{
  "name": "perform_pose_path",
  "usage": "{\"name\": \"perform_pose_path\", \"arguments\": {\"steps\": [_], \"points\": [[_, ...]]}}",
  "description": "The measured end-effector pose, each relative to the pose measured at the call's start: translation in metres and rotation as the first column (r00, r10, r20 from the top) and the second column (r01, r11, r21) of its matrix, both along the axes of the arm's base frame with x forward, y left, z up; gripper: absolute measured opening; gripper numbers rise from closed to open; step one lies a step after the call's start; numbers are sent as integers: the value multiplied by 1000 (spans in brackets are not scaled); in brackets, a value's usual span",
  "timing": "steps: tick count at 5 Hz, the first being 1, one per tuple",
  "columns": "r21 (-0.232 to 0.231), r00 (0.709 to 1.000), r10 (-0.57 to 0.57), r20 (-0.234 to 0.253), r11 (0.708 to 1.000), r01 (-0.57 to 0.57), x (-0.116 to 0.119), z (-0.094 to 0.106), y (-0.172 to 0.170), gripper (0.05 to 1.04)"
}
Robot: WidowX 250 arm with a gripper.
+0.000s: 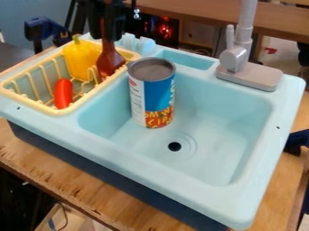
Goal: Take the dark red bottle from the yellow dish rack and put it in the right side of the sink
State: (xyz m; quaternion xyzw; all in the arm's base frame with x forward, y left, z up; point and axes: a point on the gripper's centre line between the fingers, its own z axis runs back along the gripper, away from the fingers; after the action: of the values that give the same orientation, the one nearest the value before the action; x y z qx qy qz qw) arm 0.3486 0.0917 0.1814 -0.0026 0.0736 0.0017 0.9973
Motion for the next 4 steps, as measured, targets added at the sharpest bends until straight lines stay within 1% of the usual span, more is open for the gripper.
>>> {"name": "perform_pose_path", "arguments": {"steps": [1, 2, 3, 4], "points": [[2, 1000, 23, 2, 1000, -23, 0, 0, 0, 340], [26, 998, 53, 17, 998, -54, -7, 15, 1, 340], [71, 992, 102, 74, 992, -107, -24, 47, 1, 340], [122, 982, 151, 117, 979, -165, -46, 78, -2, 340]]}}
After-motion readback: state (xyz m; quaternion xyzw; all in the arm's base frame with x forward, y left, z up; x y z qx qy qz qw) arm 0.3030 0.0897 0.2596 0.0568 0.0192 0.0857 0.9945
